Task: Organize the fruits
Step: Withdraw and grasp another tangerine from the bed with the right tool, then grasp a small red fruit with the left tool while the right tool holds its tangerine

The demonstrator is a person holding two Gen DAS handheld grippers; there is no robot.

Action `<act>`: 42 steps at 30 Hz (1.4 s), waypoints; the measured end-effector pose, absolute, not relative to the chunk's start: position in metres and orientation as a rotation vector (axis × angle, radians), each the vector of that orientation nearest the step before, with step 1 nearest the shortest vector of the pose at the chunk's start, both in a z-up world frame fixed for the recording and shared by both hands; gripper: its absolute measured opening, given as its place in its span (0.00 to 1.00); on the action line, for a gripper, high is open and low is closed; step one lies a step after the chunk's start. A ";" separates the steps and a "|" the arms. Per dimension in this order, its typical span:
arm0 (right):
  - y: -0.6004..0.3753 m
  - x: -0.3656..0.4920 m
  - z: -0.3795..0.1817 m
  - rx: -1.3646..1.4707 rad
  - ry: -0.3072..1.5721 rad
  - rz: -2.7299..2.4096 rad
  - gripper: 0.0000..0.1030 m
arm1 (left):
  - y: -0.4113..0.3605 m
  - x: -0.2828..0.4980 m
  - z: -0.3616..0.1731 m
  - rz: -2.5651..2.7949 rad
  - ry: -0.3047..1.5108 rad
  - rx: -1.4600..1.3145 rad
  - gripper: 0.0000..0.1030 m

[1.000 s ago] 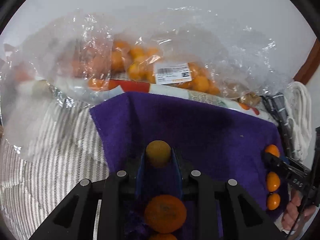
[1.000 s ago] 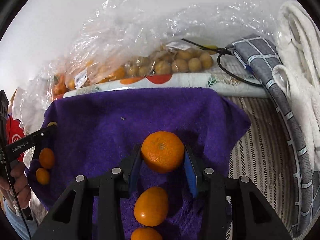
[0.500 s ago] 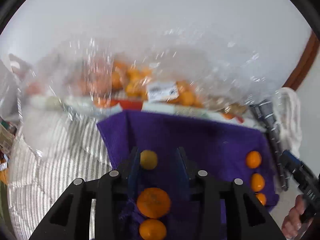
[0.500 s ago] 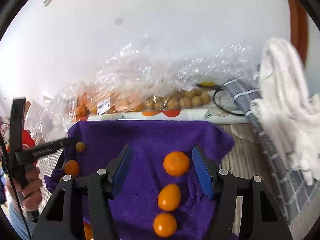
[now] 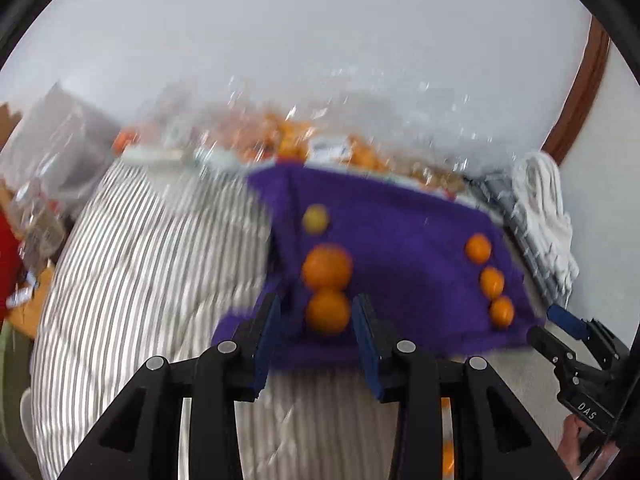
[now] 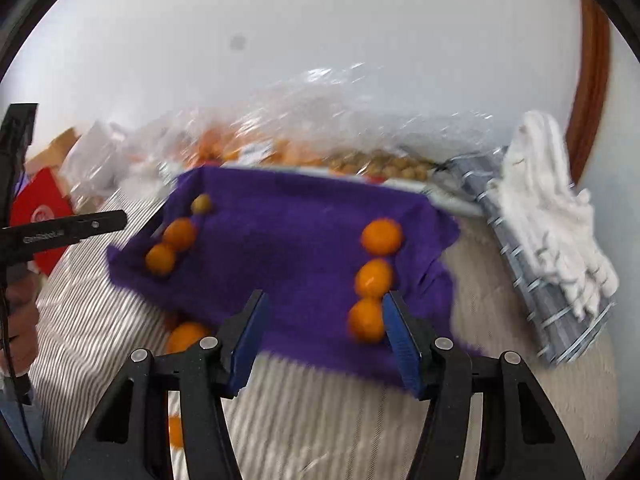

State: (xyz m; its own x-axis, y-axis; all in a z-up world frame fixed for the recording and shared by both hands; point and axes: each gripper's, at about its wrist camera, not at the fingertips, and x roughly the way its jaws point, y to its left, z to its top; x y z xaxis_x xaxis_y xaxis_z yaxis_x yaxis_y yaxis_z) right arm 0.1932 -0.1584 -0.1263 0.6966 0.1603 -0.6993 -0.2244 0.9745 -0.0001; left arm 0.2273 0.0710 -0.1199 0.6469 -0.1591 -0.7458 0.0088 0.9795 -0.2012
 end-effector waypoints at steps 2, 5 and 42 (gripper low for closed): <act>-0.151 0.183 -0.135 -0.091 0.800 0.237 0.58 | 0.079 0.207 -0.135 -0.086 0.884 -0.181 0.35; -0.142 0.167 -0.149 -0.023 0.851 0.323 0.58 | 0.090 0.185 -0.152 -0.067 0.913 -0.189 0.35; -0.209 0.157 -0.191 -0.040 0.801 0.193 0.36 | -0.005 0.196 -0.181 -0.122 0.971 0.096 0.61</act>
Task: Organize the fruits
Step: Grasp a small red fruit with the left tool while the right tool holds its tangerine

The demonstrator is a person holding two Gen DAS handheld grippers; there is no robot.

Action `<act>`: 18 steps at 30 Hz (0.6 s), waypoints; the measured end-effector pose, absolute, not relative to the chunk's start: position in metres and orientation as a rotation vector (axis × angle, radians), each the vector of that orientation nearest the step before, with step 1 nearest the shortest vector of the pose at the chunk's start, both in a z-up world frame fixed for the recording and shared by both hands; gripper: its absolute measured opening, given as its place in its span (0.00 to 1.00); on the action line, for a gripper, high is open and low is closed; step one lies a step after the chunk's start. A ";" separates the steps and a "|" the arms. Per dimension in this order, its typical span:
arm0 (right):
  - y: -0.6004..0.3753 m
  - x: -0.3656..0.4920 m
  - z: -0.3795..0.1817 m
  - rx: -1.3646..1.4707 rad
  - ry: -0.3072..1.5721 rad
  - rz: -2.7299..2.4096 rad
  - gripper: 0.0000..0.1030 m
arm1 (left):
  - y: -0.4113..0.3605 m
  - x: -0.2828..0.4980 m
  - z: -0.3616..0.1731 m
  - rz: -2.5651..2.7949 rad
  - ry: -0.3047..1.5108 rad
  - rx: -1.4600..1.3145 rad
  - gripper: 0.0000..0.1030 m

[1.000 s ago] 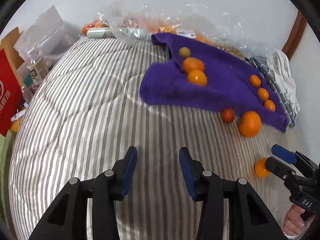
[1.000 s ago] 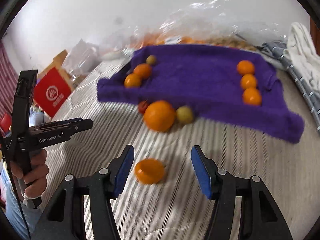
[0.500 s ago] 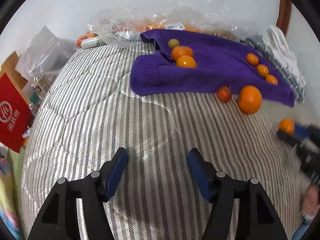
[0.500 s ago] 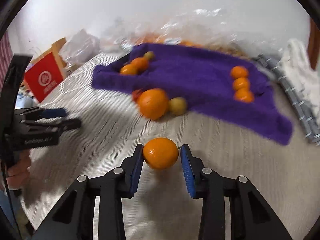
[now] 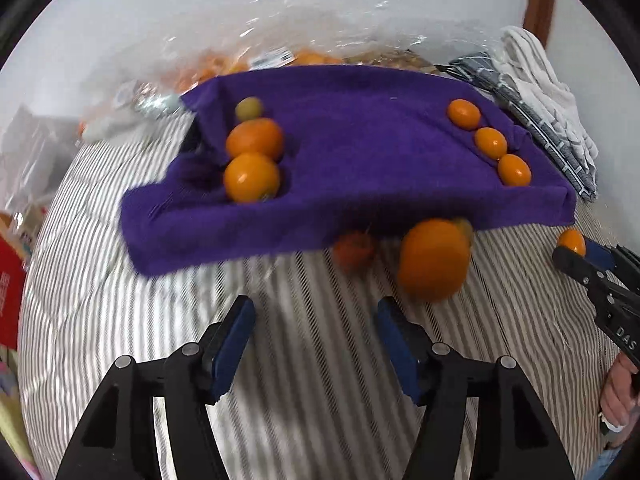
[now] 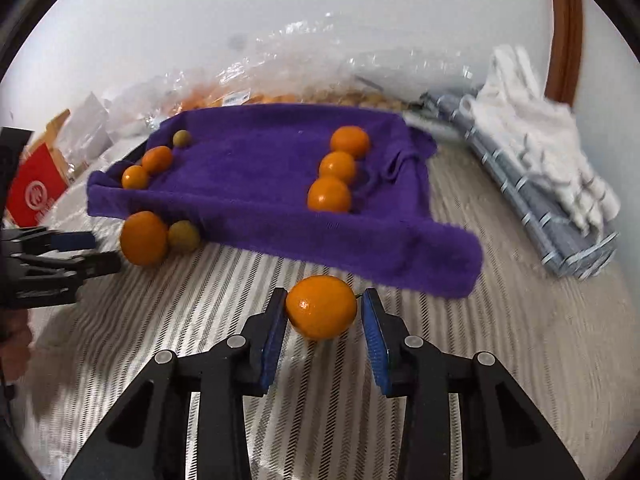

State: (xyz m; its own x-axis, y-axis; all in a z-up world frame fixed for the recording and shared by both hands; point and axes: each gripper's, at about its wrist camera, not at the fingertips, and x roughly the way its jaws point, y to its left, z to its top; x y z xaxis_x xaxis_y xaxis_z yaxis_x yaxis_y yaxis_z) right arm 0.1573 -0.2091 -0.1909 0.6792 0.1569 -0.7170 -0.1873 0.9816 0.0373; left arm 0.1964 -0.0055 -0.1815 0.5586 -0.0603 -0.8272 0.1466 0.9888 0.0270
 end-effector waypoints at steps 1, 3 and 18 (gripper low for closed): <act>-0.212 0.157 -0.190 -0.033 0.800 0.193 0.36 | -0.006 0.199 -0.182 -0.126 0.966 0.099 0.63; -0.214 0.156 -0.191 -0.022 0.799 0.193 0.36 | -0.002 0.204 -0.181 -0.126 0.956 0.083 0.65; -0.211 0.160 -0.198 -0.011 0.844 0.169 0.36 | 0.010 0.216 -0.180 -0.161 0.868 -0.025 0.35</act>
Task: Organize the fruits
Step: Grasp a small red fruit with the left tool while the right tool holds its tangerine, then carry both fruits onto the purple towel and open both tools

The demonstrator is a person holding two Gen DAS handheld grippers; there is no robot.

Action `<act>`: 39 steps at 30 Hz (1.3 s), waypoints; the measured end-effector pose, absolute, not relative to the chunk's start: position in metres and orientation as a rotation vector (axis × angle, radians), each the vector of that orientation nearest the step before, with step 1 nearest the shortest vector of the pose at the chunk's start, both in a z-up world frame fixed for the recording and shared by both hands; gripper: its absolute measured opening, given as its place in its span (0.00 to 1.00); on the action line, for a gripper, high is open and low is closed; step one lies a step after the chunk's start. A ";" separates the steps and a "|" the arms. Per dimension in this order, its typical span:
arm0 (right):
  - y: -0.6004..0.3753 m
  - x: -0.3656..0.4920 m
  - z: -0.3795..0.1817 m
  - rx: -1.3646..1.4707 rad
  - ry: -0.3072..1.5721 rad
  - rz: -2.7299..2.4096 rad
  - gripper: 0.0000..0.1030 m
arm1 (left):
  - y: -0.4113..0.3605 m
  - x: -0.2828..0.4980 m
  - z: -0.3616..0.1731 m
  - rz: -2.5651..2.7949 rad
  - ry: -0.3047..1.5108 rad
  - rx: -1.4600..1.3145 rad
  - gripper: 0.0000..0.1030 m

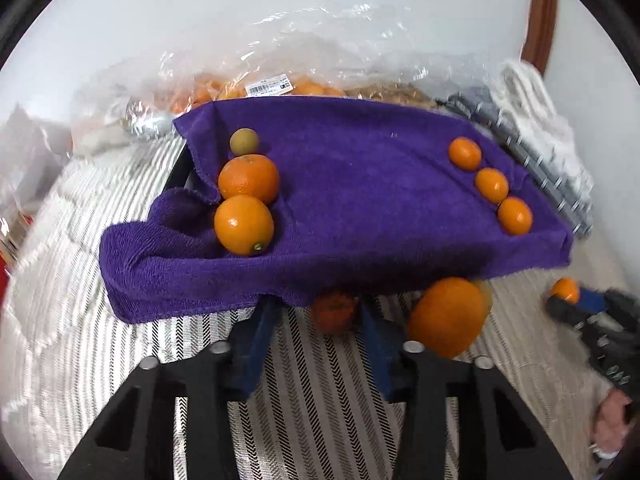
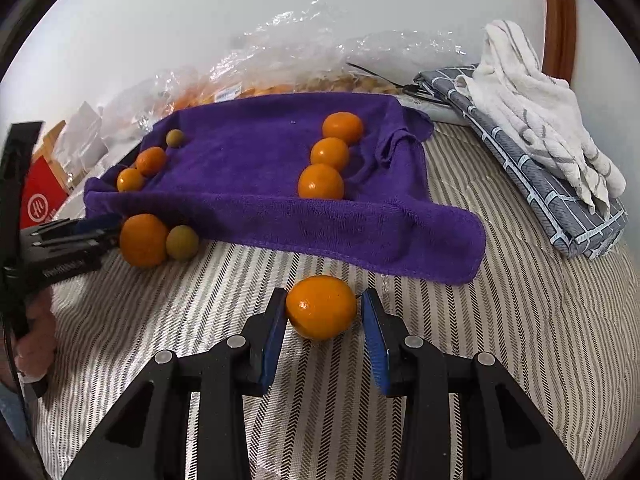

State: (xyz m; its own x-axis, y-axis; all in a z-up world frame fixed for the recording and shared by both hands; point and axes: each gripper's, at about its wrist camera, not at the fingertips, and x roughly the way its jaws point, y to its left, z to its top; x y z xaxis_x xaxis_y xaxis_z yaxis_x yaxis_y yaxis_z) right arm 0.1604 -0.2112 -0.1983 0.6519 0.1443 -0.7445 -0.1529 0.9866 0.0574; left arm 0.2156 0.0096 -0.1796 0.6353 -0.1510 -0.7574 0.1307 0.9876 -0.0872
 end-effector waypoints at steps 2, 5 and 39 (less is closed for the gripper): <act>-0.210 0.161 -0.200 -0.019 0.852 0.165 0.36 | 0.024 0.216 -0.179 -0.203 0.861 -0.126 0.24; -0.207 0.160 -0.200 -0.032 0.851 0.177 0.36 | 0.033 0.216 -0.181 -0.229 0.873 -0.196 0.22; -0.218 0.154 -0.196 0.038 0.800 0.205 0.36 | 0.063 0.197 -0.148 -0.184 0.678 -0.225 0.22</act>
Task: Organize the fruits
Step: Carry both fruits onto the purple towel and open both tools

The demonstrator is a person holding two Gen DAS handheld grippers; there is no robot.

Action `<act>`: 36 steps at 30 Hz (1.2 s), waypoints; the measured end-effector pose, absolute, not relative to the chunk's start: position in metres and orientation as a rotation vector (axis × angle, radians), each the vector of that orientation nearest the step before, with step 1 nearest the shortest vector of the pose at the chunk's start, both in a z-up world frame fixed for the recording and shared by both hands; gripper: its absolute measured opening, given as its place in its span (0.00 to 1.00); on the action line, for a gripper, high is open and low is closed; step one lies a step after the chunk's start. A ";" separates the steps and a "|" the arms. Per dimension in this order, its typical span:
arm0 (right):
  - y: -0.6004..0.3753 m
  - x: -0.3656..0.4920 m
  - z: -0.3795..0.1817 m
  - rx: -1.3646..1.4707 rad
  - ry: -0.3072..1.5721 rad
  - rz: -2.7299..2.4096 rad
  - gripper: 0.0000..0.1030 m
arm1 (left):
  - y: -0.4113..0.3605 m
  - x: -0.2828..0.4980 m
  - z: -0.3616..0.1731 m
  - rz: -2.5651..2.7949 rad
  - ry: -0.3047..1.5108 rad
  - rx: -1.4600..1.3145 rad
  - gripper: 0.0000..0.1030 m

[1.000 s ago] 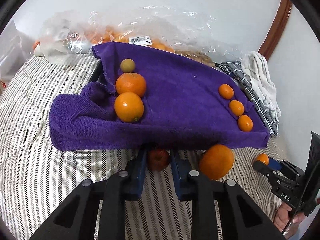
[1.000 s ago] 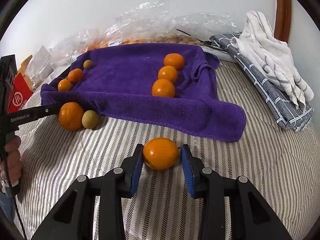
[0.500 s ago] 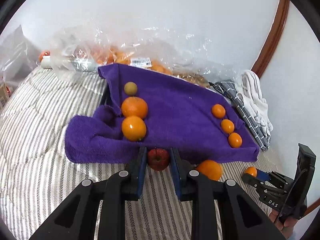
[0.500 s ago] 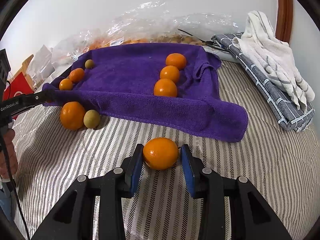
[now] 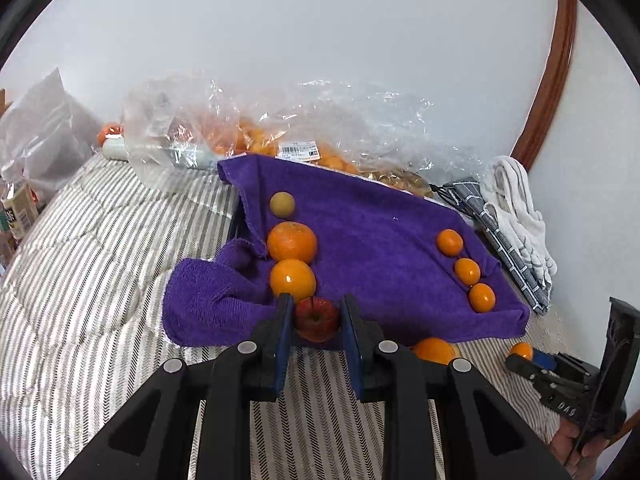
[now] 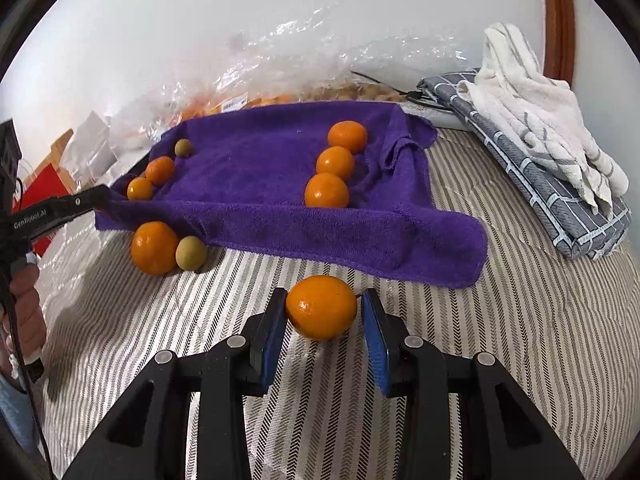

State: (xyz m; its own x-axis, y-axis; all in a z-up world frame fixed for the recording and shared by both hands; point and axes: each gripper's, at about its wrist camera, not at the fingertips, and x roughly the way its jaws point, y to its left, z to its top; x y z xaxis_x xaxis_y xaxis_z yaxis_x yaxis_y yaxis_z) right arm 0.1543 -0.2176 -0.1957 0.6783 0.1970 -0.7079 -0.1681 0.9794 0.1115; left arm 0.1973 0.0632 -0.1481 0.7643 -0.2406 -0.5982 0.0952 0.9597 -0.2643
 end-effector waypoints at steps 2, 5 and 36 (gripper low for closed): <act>-0.222 0.153 -0.195 0.062 0.788 0.200 0.36 | 0.063 0.195 -0.147 -0.166 0.664 -0.208 0.22; -0.224 0.153 -0.194 0.072 0.788 0.200 0.36 | 0.064 0.194 -0.147 -0.143 0.651 -0.192 0.22; -0.158 0.246 -0.137 -0.005 0.760 0.246 0.36 | 0.088 0.198 -0.147 -0.094 0.650 -0.274 0.22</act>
